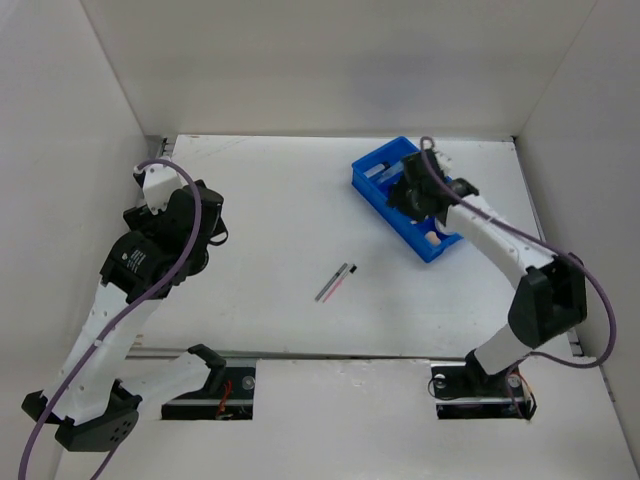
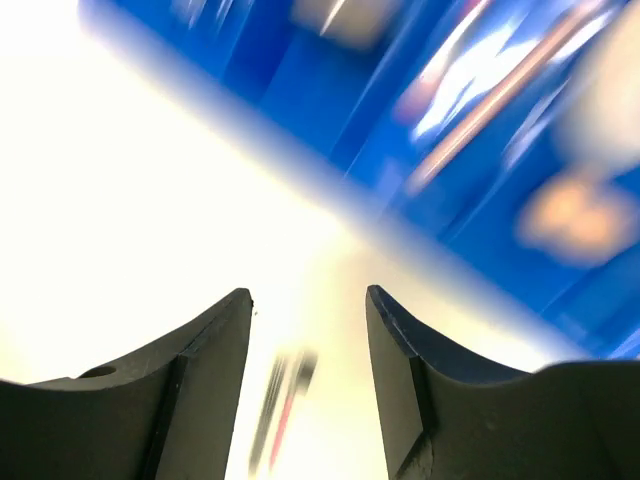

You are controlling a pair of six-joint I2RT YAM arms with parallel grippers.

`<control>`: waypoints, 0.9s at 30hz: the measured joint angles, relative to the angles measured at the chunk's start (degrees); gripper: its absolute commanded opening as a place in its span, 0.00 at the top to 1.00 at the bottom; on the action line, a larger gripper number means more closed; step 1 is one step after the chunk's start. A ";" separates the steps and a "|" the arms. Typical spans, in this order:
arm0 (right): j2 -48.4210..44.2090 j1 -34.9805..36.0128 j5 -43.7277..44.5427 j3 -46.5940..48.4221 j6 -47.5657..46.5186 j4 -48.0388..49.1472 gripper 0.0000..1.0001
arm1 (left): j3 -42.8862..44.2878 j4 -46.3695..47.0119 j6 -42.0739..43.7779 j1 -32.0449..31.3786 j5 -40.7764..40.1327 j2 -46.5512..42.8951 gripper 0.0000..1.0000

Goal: Organize the makeup

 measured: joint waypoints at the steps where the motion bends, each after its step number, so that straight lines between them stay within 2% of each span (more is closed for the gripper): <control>1: -2.01 3.54 -0.44 -2.60 0.74 0.42 0.45 | 0.00 -0.02 0.02 0.00 0.00 0.00 0.18; 5: -3.10 15.85 -2.58 -10.56 4.11 1.79 0.46 | 0.00 -0.02 0.00 0.00 0.15 -0.02 0.18; 12: 4.70 24.06 -3.78 -13.81 6.75 1.70 0.49 | 0.00 -0.02 0.00 0.00 0.44 -0.07 0.18; 17: 9.20 27.52 -4.68 -13.49 7.34 2.43 0.49 | 0.00 -0.02 0.00 0.00 0.52 -0.28 0.18; 27: 13.66 28.48 -5.14 -9.14 7.98 3.78 0.51 | 0.00 -0.17 0.00 0.00 0.63 -1.73 0.18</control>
